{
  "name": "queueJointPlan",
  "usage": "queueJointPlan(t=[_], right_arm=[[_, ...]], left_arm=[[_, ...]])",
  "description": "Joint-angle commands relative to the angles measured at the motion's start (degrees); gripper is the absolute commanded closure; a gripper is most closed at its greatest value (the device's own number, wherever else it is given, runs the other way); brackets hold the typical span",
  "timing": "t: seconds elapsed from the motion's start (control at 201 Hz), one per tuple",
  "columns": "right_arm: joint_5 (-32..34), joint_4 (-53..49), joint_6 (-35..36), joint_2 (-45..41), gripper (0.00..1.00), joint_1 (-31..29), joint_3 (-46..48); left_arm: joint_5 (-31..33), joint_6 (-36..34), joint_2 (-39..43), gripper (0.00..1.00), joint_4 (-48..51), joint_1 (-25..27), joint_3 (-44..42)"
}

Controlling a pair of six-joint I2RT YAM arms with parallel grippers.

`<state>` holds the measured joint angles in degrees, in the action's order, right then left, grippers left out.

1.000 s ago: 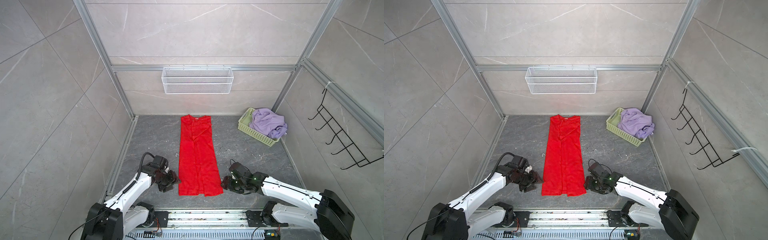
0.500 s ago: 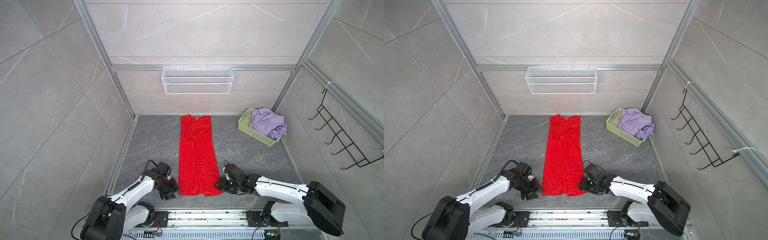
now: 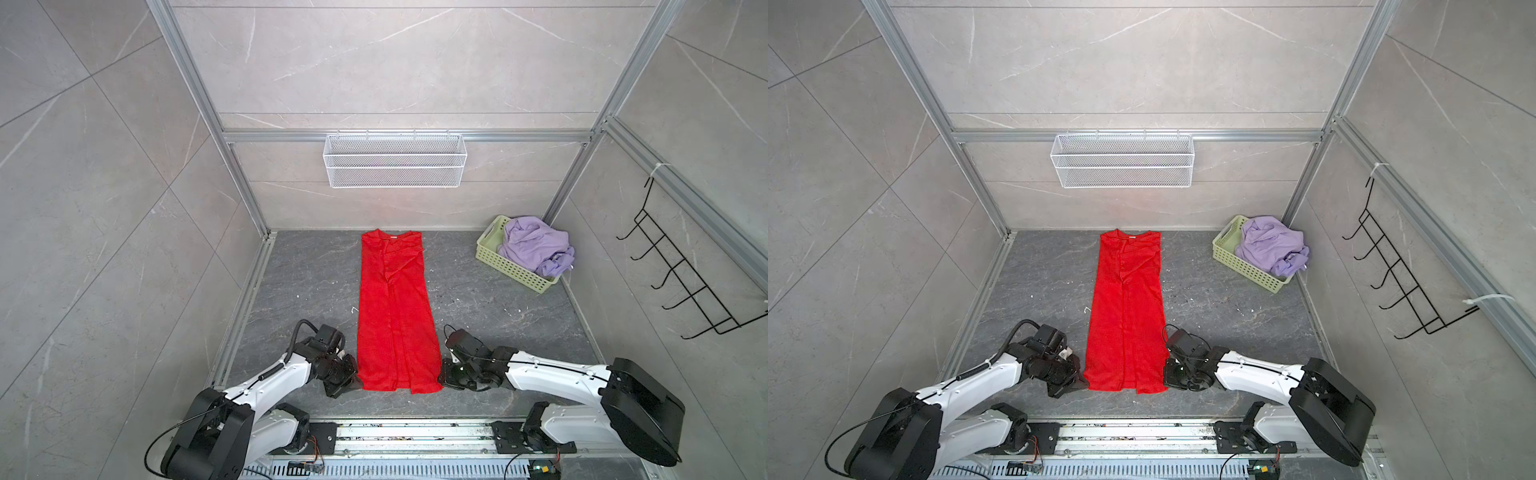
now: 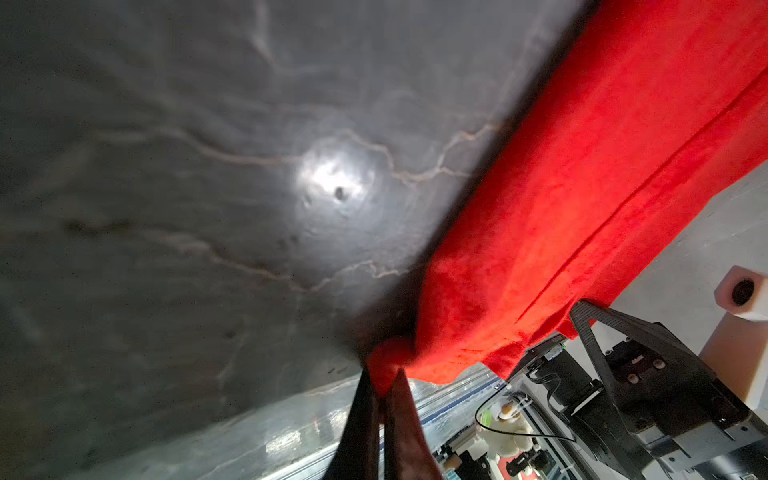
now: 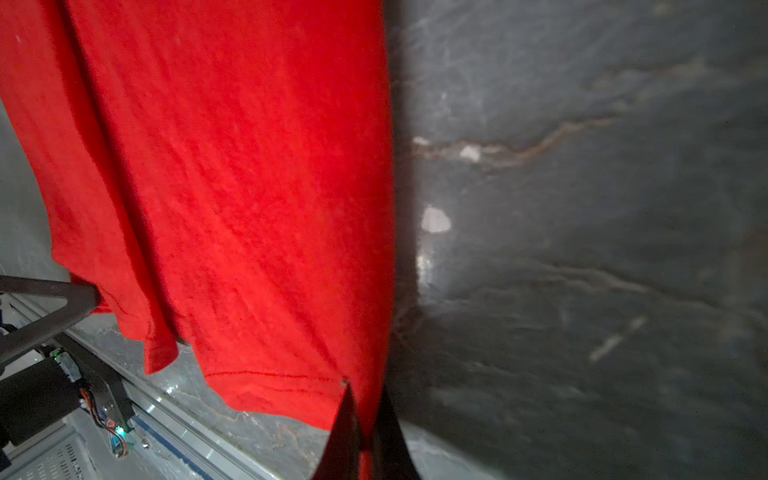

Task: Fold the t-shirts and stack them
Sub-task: 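Lift the near end and fold it over toward the collar with both grippers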

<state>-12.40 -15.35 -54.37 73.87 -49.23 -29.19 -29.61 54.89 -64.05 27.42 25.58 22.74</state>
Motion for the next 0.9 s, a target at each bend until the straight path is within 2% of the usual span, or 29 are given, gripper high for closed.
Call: queueJointPlan(t=[0.0,0.219,0.304,0.393,0.518,0.662,0.767,0.891], right_arm=[[1.9,-7.4,3.0,-1.7,0.96,-0.3,-3.2],[2.6,-11.8,3.6,-7.5,0.99,-0.8,-5.2],[4.2,-12.9,4.1,-9.2,0.99,-0.7,-7.1],[8.2,-12.7,5.0,-8.3,0.99,-0.7,-10.5],[12.8,-12.4,7.8,-2.9,0.99,0.1,-17.6],[12.2,-9.6,10.4,5.5,0.99,3.7,-25.9],[10.4,-7.9,12.0,12.8,0.99,7.4,-32.5],[10.0,-8.0,11.8,22.6,0.99,10.2,-40.9]], left_arm=[[2.4,2.5,5.1,1.0,1.3,1.3,-0.3],[5.3,8.8,15.7,1.0,4.7,5.5,0.2],[6.7,10.1,17.3,1.0,4.7,6.7,2.2],[9.3,8.0,16.2,1.0,5.9,6.7,6.7],[13.9,2.6,10.1,1.0,8.1,6.7,15.5],[16.2,-4.9,-1.6,1.0,6.1,4.8,27.0],[12.9,-10.2,-12.2,1.0,3.9,0.6,34.6],[6.8,-13.3,-24.4,1.0,1.7,-4.8,42.6]])
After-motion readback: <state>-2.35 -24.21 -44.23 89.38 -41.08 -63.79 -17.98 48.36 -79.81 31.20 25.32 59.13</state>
